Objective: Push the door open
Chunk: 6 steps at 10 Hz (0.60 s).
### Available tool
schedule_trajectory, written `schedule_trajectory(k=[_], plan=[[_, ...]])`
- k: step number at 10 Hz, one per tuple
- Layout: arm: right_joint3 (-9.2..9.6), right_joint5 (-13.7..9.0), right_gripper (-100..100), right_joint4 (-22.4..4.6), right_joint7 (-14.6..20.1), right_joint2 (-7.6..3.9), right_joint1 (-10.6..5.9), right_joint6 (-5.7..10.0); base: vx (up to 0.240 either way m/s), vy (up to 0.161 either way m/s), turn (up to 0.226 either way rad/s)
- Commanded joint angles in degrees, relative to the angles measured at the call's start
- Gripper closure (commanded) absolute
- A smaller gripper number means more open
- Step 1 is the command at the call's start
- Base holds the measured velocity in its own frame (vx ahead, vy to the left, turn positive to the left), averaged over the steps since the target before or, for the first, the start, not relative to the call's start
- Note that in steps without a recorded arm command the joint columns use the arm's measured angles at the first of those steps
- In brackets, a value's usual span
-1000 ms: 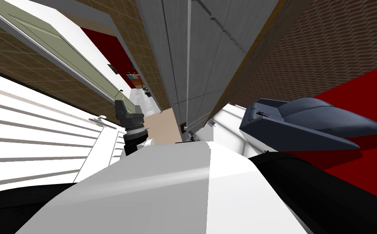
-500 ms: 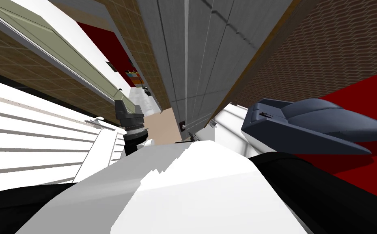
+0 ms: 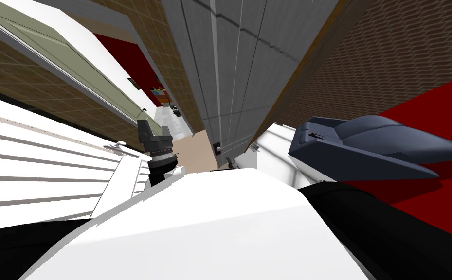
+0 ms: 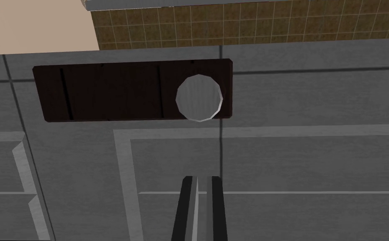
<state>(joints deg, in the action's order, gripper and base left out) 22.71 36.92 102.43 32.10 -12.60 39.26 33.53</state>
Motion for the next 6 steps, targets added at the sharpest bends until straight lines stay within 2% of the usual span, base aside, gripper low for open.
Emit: schedule_trajectory(k=[1, 3, 4, 6], plan=[[-1.06, -0.7, -100, 0.09, -0.56, 0.93, 0.05, -0.9, -0.091, 0.145, -0.168], [-2.07, -1.36, -100, 0.09, -1.21, 2.12, 0.09, -1.79, -0.098, 0.138, -0.134], [-1.7, -1.12, -100, -0.24, -1.21, 1.95, 0.13, -1.17, -0.054, 0.065, -0.032], [-1.79, -1.23, -100, -0.37, -1.41, 2.36, -0.43, -1.94, 0.114, 0.067, 0.032]])
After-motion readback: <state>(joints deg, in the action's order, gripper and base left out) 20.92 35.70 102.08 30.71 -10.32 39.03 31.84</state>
